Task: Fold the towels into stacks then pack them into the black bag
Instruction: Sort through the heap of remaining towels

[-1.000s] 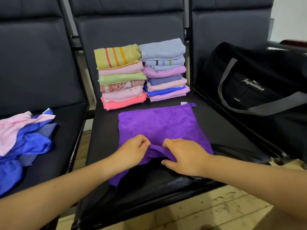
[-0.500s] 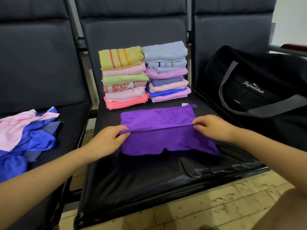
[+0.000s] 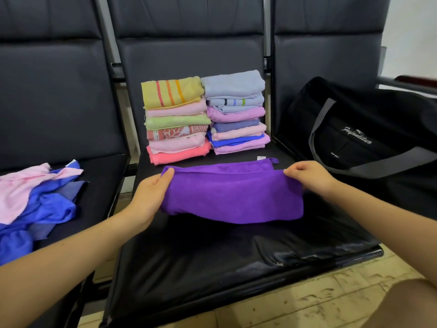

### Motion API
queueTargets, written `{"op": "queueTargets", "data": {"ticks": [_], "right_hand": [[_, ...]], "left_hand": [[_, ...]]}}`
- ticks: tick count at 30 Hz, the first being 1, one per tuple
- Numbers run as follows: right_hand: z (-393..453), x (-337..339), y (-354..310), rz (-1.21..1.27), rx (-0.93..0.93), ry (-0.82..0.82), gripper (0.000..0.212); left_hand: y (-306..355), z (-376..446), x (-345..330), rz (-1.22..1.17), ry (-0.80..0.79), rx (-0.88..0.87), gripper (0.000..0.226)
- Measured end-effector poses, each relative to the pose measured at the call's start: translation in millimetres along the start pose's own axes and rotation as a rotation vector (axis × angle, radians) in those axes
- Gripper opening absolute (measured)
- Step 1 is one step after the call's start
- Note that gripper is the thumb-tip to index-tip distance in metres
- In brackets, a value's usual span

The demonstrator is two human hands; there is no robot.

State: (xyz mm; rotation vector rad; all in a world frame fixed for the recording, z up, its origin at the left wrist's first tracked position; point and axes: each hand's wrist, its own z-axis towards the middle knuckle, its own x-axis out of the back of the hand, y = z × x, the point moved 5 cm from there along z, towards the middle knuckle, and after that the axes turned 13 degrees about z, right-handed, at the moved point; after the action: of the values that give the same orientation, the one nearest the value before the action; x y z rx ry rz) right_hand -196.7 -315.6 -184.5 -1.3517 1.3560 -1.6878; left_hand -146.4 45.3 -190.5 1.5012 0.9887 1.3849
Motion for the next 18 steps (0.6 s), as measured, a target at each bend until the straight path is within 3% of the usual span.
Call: {"op": "queueTargets", "data": {"ticks": [10, 15, 18], "right_hand": [[67.3, -22.1, -24.9, -0.007, 0.204, 0.286, 0.018], [98.8, -28.7, -17.0, -0.101, 0.177, 0.358, 0.021], [109.0, -38.9, -1.9, -0.252, 0.089, 0.297, 0.03]], "left_hand": [[3.5, 64.4, -10.1, 0.096, 0.076, -0.063, 0.01], [-12.9, 103.7, -4.2, 0.235, 0.217, 0.008, 0.037], [-33.8, 116.3, -8.7, 0.358, 0.167, 0.122, 0.036]]}}
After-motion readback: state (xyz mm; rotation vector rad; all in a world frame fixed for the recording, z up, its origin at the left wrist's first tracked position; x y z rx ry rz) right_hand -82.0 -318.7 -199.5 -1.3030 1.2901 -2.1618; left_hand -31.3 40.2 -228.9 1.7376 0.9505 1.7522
